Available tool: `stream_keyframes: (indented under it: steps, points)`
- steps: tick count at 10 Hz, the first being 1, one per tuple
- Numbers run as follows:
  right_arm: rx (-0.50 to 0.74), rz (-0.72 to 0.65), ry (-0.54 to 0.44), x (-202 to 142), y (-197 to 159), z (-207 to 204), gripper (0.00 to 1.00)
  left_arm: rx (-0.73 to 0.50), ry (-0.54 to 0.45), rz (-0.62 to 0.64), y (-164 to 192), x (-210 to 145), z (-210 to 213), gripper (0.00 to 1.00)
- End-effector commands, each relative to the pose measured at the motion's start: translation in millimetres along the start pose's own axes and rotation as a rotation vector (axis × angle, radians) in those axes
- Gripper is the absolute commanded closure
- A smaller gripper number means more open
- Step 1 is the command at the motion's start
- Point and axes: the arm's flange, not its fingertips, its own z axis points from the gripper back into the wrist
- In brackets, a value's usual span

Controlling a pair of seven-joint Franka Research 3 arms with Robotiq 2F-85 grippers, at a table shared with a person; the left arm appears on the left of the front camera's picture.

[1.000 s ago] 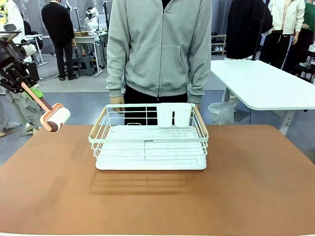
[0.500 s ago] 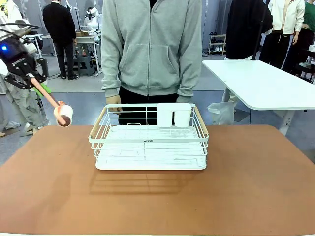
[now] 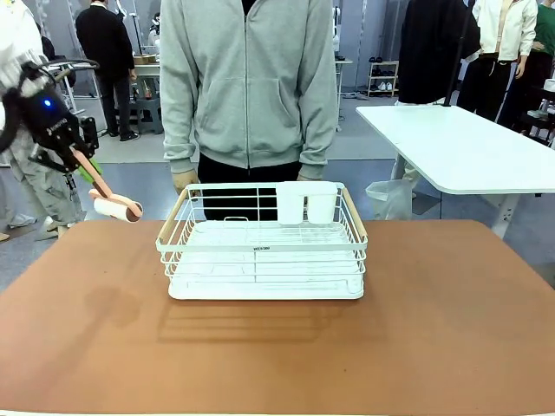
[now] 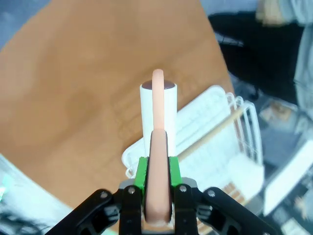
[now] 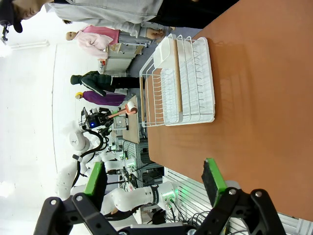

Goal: Clean the table.
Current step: Place the Lint Roller down when the Dish drying rack is positioned in the middle of the table.

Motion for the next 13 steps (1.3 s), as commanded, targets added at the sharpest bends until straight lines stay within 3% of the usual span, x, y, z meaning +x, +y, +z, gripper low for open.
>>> stream_keyframes:
  steps: [1,5,13]
  points:
    - [0.016,0.013,-0.005,0,3,1,0.00,-0.071,-0.106,0.125,20,-15,-29,0.79]
    - [0.016,0.013,-0.005,0,3,1,0.00,-0.204,-0.163,0.226,37,-20,-62,0.79]
    - [0.016,0.013,-0.005,0,3,1,0.00,-0.233,-0.207,0.294,65,-21,-126,0.79]
